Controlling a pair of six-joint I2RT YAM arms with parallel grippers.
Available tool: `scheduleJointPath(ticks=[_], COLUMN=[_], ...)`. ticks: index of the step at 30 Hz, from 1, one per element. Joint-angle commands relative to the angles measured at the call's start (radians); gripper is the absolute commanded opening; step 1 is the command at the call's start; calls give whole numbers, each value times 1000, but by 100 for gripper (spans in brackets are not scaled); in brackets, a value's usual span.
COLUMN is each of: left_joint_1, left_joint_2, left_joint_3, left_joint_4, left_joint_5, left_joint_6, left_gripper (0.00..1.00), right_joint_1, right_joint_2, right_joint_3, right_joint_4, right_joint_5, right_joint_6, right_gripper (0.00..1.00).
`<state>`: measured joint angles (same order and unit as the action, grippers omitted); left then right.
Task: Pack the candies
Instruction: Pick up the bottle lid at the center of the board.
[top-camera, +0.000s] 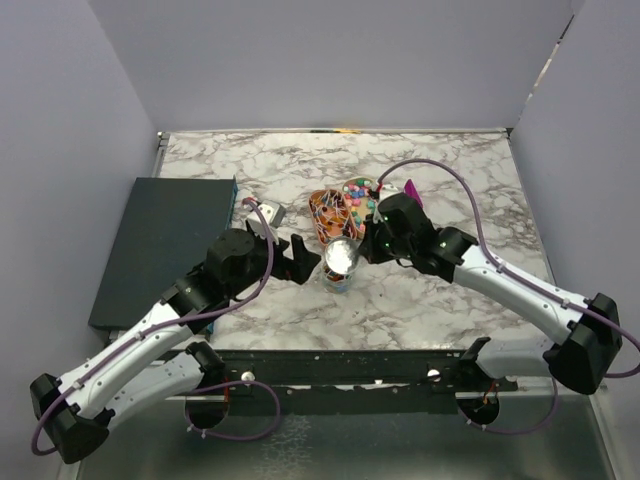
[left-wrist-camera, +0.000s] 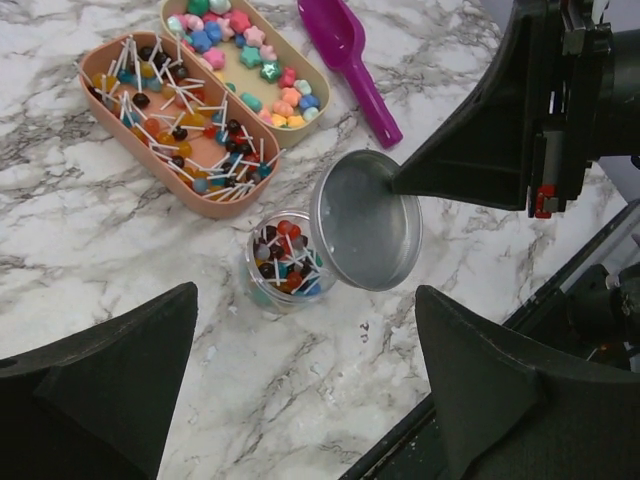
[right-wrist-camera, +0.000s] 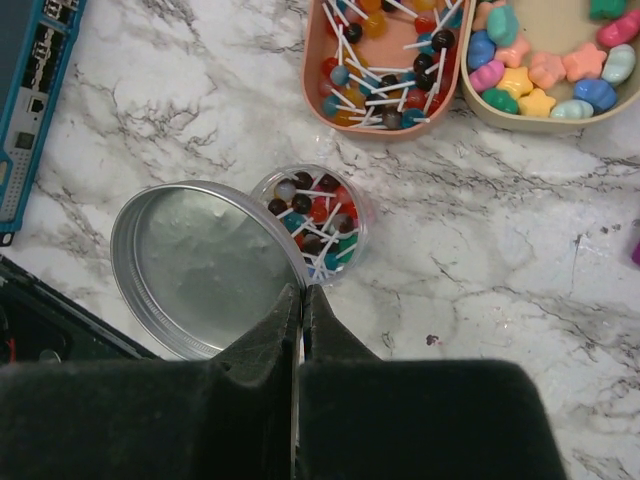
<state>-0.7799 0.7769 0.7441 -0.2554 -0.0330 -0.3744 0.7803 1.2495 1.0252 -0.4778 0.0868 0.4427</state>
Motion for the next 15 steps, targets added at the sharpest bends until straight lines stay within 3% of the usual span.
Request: scheduleJointPath(ticks=[1, 15], left_joint_1=[4, 5], left_joint_2=[33, 116], left_joint_3=[-7, -49], left_joint_4=[9, 111], left_joint_5=[77, 161], left_joint_6=[-67, -231], left_gripper=[88, 69], right_joint_1=[21, 36], right_joint_2=[49, 11], right_joint_3=[57, 63], right_joint_4=[-41, -18], right_joint_5=[-20, -147], right_joint_6=[-36, -61], right_gripper=[1, 1])
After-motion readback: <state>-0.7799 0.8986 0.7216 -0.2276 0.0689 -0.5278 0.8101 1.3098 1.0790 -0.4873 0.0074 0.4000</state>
